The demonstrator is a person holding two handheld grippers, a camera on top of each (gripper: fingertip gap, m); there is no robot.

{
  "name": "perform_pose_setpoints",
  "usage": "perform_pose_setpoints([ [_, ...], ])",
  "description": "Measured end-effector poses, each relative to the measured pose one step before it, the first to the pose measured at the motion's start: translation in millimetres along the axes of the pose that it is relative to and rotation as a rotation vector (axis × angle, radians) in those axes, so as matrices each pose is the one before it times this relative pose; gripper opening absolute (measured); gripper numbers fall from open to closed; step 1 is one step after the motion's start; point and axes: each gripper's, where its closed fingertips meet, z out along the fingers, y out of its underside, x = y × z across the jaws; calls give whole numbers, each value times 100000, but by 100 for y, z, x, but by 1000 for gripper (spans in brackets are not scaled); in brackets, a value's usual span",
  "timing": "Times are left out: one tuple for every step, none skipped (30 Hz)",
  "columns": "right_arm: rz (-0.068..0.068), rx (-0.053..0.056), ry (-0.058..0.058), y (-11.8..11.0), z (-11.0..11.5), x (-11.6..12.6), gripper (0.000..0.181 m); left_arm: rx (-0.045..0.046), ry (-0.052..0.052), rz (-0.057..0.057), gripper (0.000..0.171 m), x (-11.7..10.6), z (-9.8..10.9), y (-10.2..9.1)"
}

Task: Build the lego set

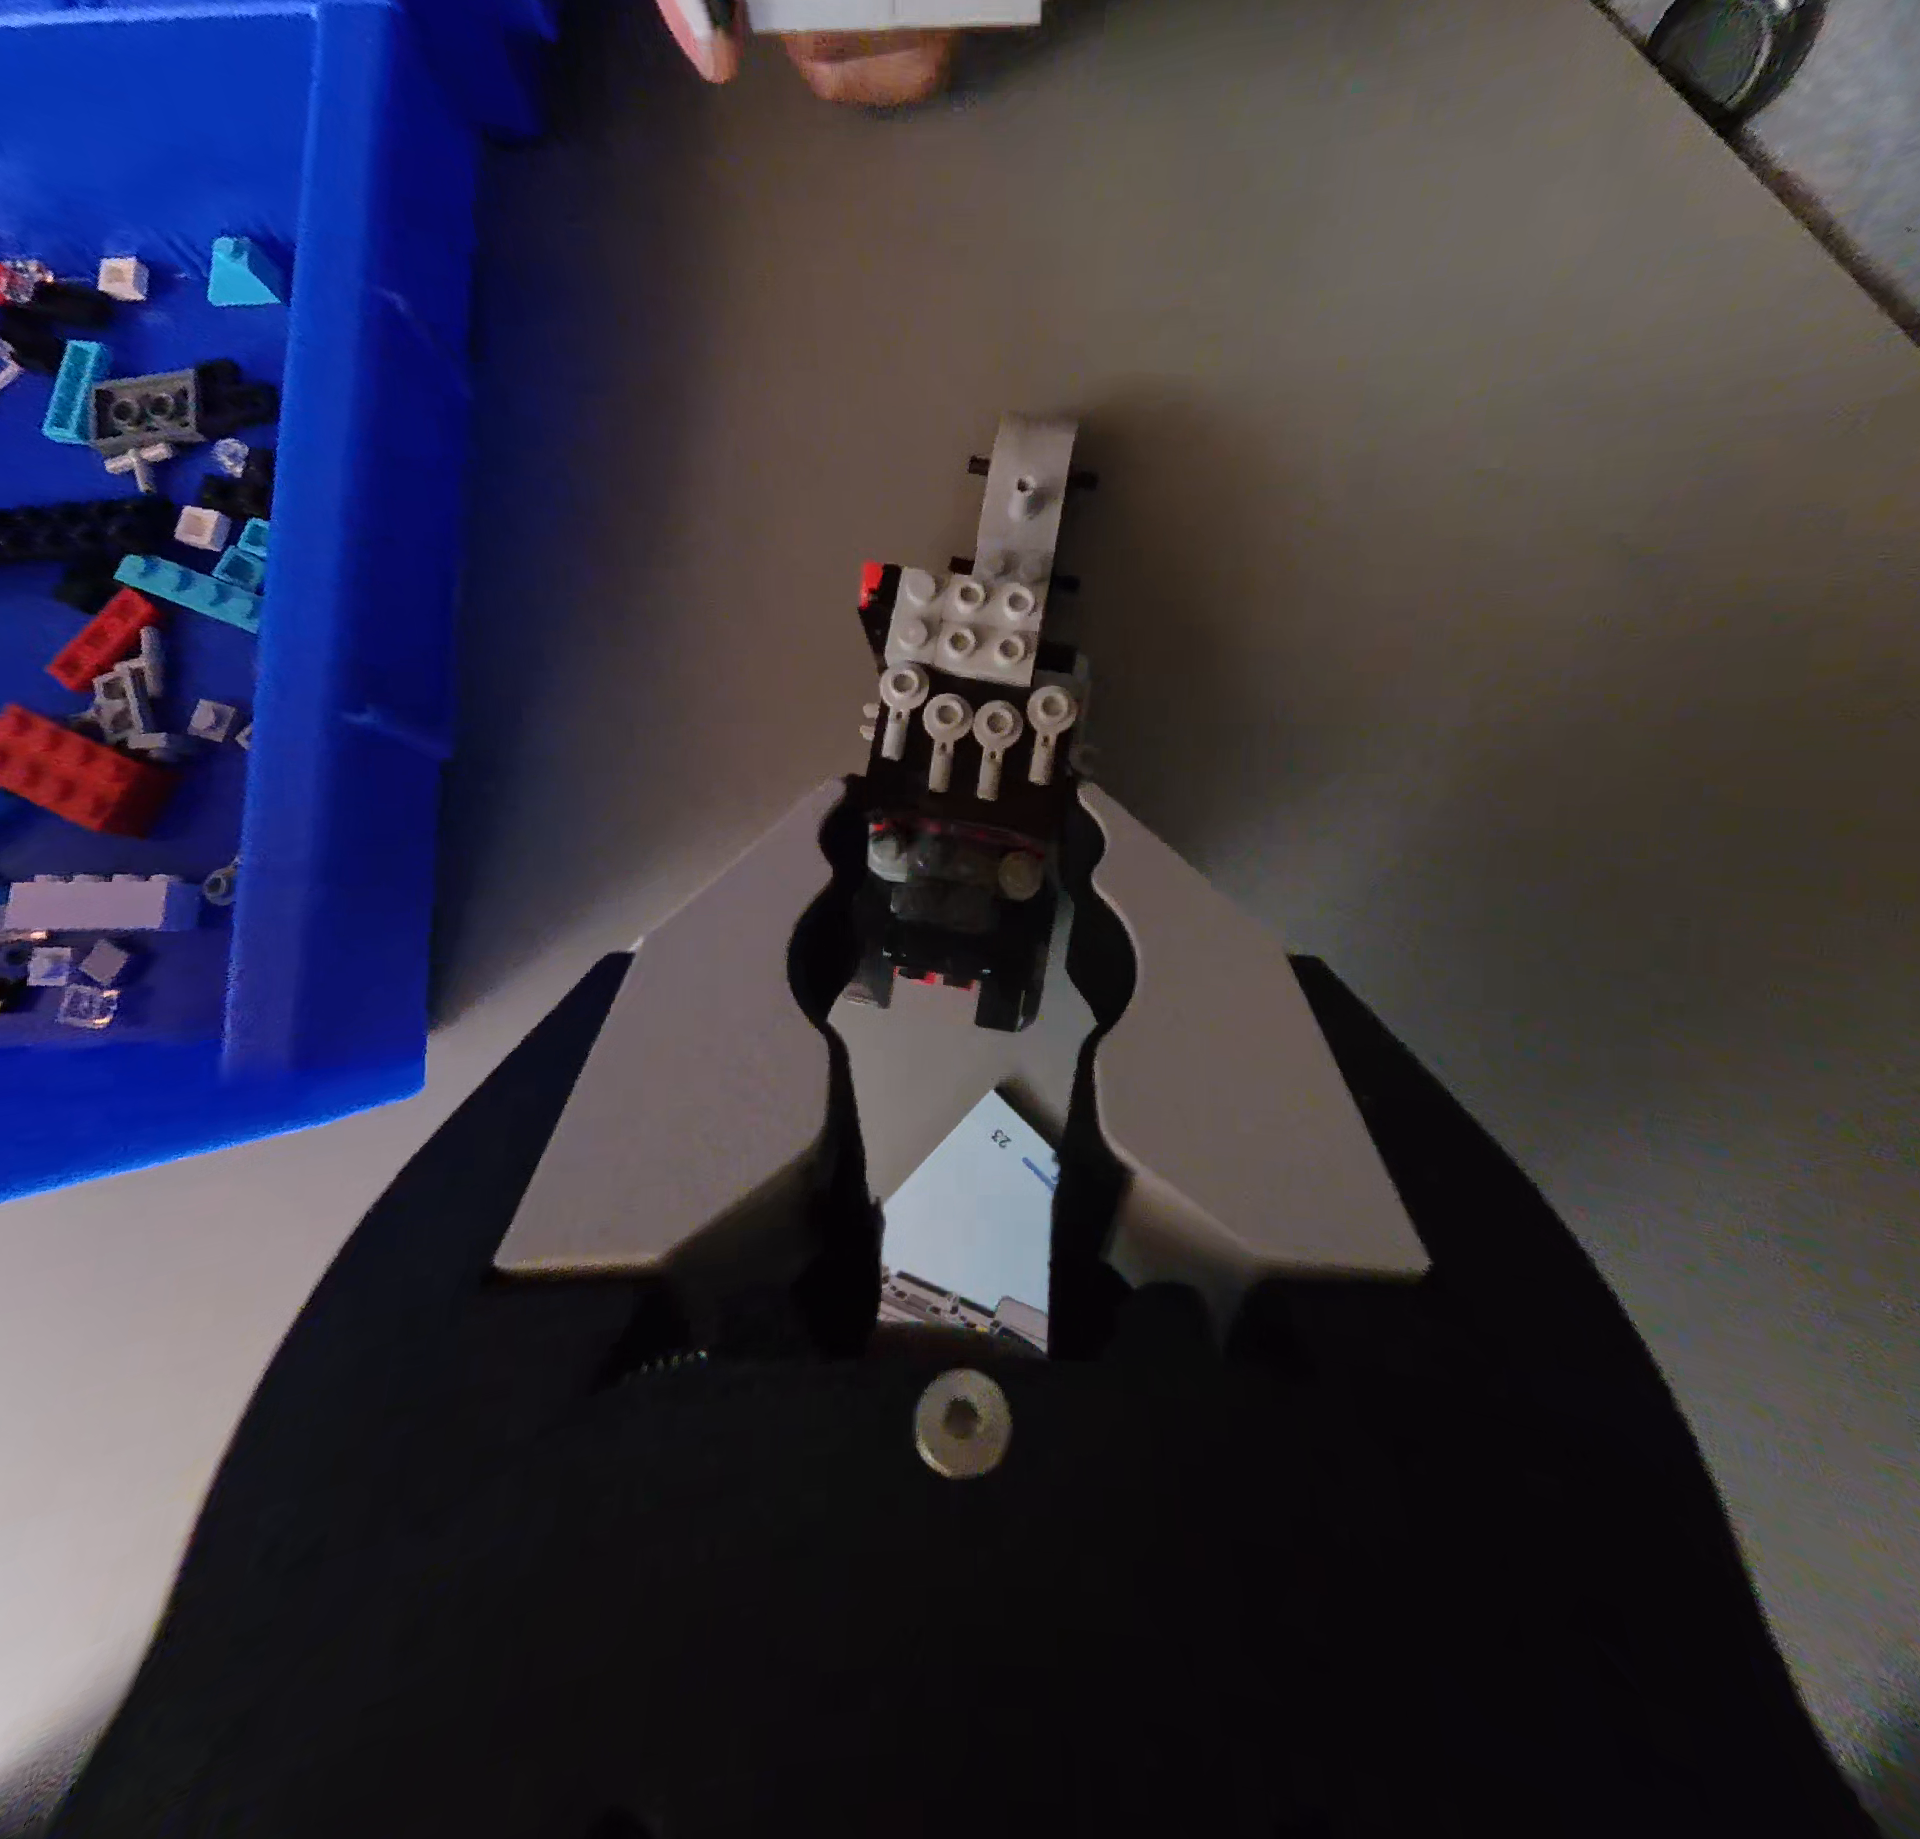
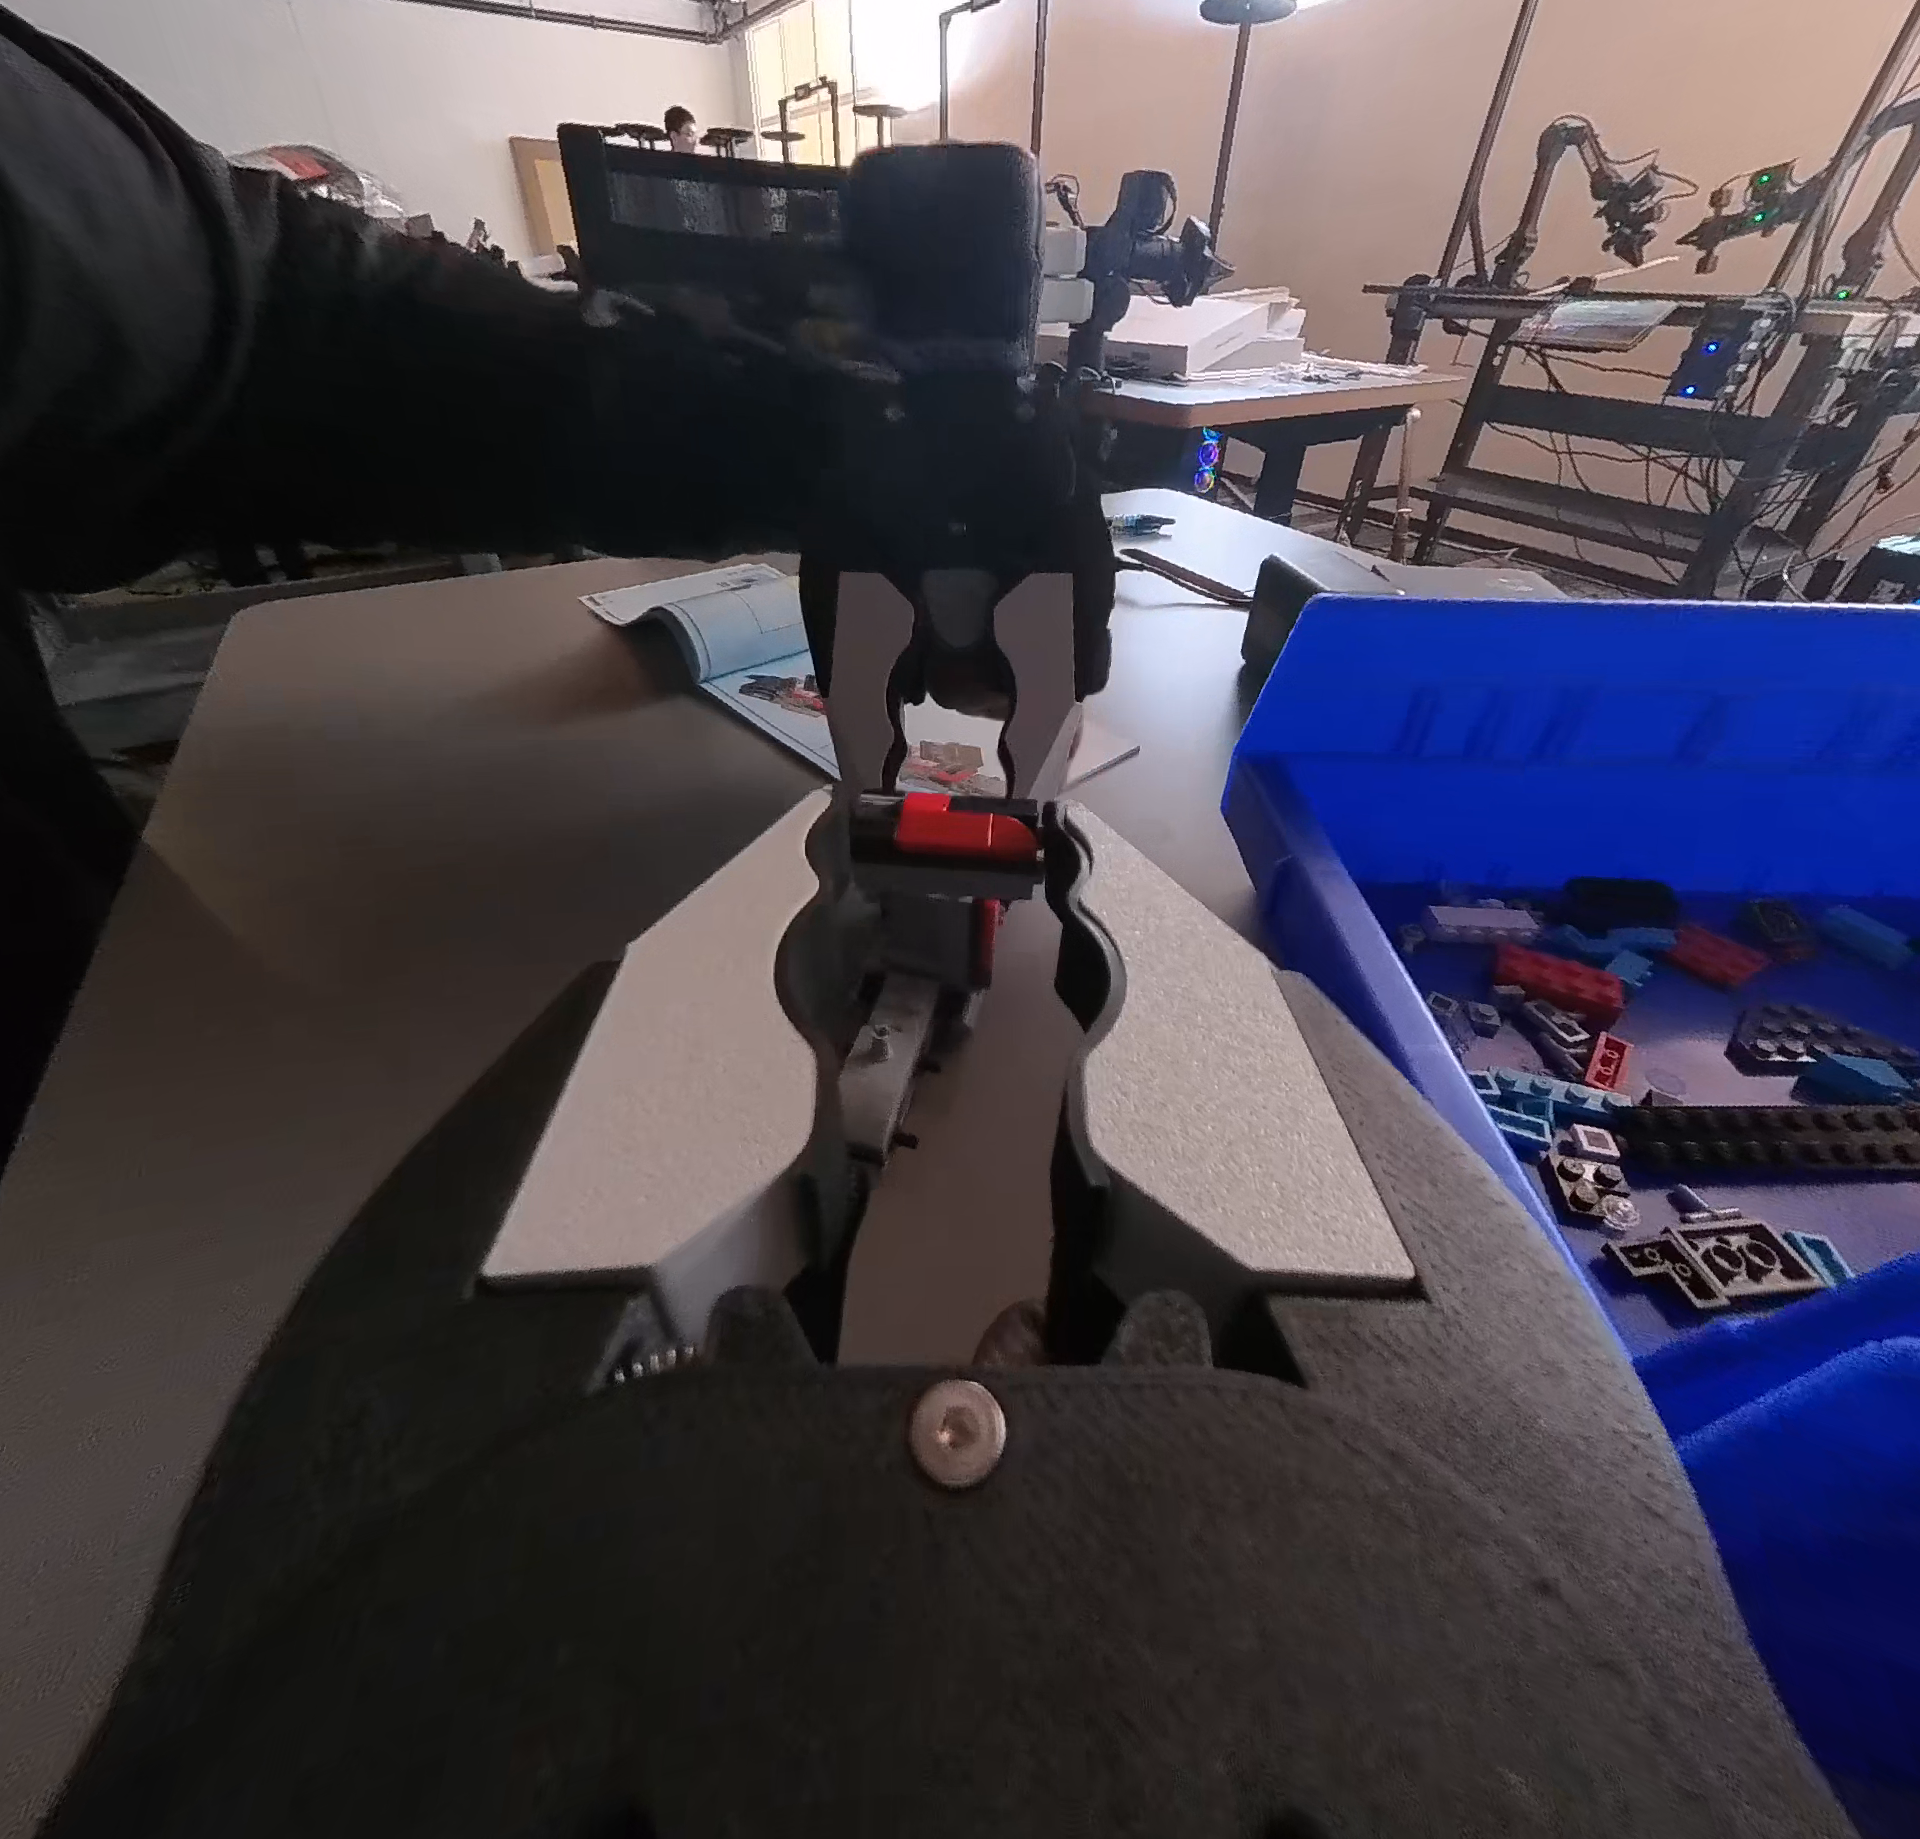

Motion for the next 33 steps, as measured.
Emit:
perform_pose_setpoints([
  [-71,440,257,-56,-61,20,37,777,748,-1358,37,115,17,-65],
  [-30,304,373,-39,-49,37,37,921,1721,-2849,37,233,12,-77],
  [49,120,313,-15,-20,50,37,804,1733,-3761,37,252,15,-60],
  [163,-38,-126,5,4,-10,37,591,601,-3848,37,149,44,-37],
  [365,-137,-240,10,4,10,37,376,-443,-4257,37,4,43,-17],
  [611,-274,-294,37,21,29,38,585,-427,-5080,37,13,-1,-76],
  [707,-498,-563,57,17,-9,38,1337,434,-5117,37,161,-29,-168],
  [506,-893,-819,98,31,-25,38,1381,277,-5349,37,149,-4,-141],
  [-53,-1352,-676,148,40,-22,38,1471,439,-5187,37,201,30,-127],
  [-628,-1730,-740,165,50,-23,38,1404,1002,-5555,37,264,64,-87],
  [-963,-1785,-582,139,48,-20,38,708,742,-6067,37,206,107,8],
  [-1124,-1323,-564,37,38,-23,38,1285,865,-4312,37,264,120,-46],
  [-985,-1148,-1123,-12,67,-105,38,1663,1000,-4145,37,273,118,-60],
  [-733,-1276,-1774,4,121,-198,38,1206,1168,-5140,37,216,138,0],
  [-687,-1658,-2096,50,181,-255,38,2047,1282,-4827,37,204,118,-105],
  [-981,-1577,-1932,64,224,-276,38,2014,1401,-4904,36,179,111,-86],
  [-1218,-1642,-1984,85,270,-321,38,1622,1761,-4072,36,229,110,10],
  [-1335,-1772,-2070,133,313,-357,38,1458,1305,-3866,36,141,115,49],
  [-1503,-1806,-2077,151,332,-370,38,1620,1038,-3611,36,101,92,34],
  [-1647,-1702,-1737,173,352,-325,38,1461,1536,-3055,36,165,53,75],
  [-1559,-1598,-1472,192,358,-256,38,1235,1304,-3019,36,131,43,115],
  [-1204,-1413,-1300,215,364,-212,38,1265,1121,-2230,36,110,7,108],
  [-667,-1227,-1252,211,344,-164,38,1394,1158,-1153,36,139,-13,91],
  [-298,-1002,-1149,175,332,-147,38,1091,1076,-1192,36,123,-26,131],
  [-406,-575,-983,79,297,-133,39,1029,1030,-1441,36,120,-25,113],
  [-597,-484,-989,57,256,-143,39,1127,1178,-1537,36,137,-18,101],
  [-837,-484,-916,38,239,-130,39,992,1219,-1704,36,118,-26,101],
  [-1013,-432,-950,22,197,-136,39,1317,1304,-1078,36,134,-38,35],
  [-951,-317,-734,-16,177,-103,39,1182,1232,-1142,36,107,-39,49],
  [-687,-332,-552,-30,140,-60,39,978,941,-1190,36,64,-44,57],
  [-341,-499,-702,-10,148,-65,39,1068,795,-871,36,50,-48,34],
  [-247,-493,-554,6,134,-41,39,845,957,-700,36,83,-38,57],
  [-218,-301,-137,-1,123,15,38,490,678,-461,36,43,-14,95],
])
